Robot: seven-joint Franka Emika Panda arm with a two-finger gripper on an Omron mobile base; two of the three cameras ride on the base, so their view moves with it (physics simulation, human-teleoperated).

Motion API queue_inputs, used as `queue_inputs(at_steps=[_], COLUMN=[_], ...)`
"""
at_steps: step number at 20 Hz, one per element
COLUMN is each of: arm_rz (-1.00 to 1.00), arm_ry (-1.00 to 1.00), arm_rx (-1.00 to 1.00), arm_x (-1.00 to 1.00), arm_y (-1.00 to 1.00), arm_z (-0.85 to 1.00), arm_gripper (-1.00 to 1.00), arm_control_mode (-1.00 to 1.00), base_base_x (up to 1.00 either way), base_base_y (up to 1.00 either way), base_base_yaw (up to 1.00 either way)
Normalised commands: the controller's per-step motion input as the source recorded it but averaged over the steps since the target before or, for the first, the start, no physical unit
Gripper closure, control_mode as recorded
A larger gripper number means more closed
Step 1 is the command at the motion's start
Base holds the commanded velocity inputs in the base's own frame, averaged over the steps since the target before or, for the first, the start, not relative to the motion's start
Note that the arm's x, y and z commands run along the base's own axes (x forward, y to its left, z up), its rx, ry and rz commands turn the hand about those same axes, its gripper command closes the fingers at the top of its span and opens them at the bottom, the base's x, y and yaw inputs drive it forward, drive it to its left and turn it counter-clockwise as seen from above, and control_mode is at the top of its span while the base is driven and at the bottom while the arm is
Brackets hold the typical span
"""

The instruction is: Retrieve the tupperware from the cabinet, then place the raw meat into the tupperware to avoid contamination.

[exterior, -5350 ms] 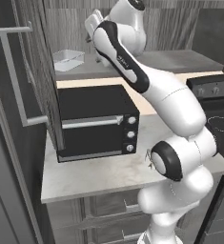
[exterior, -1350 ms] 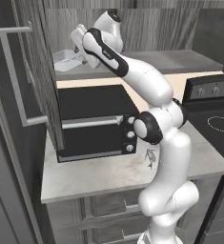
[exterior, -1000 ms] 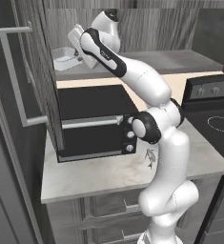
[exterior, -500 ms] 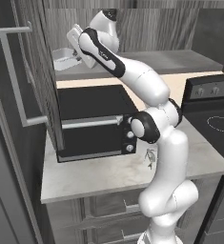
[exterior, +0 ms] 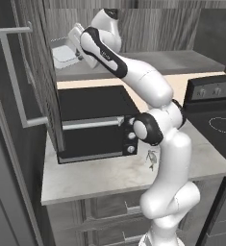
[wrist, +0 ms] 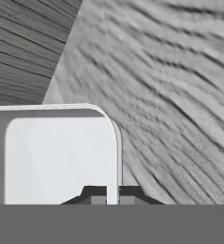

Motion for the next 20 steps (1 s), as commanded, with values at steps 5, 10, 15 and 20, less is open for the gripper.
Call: queue_inputs(at_steps=[5,10,15,20], arm_rz=[0.00,-0.01,0.00,-0.01], arm_ry=[0.00,-0.02,-0.09,-0.08], arm_rx=[0.00,0.00,0.00,0.00], arm_x=[-0.06,-0.22,-0.36,-0.39], arm_y=[-0.11,-0.04,-0.03,-0.08], arm_z=[0.00,0.00,0.15,0.07], arm_gripper=[1.00,1.00,1.00,1.00], arm_control_mode=[-1.00,-1.00,-1.00,-1.00], base_base_x=[0.00,0.00,0.00,0.00], base_base_y=[0.00,0.00,0.00,0.00], base_base_yaw=[0.00,0.00,0.00,0.00])
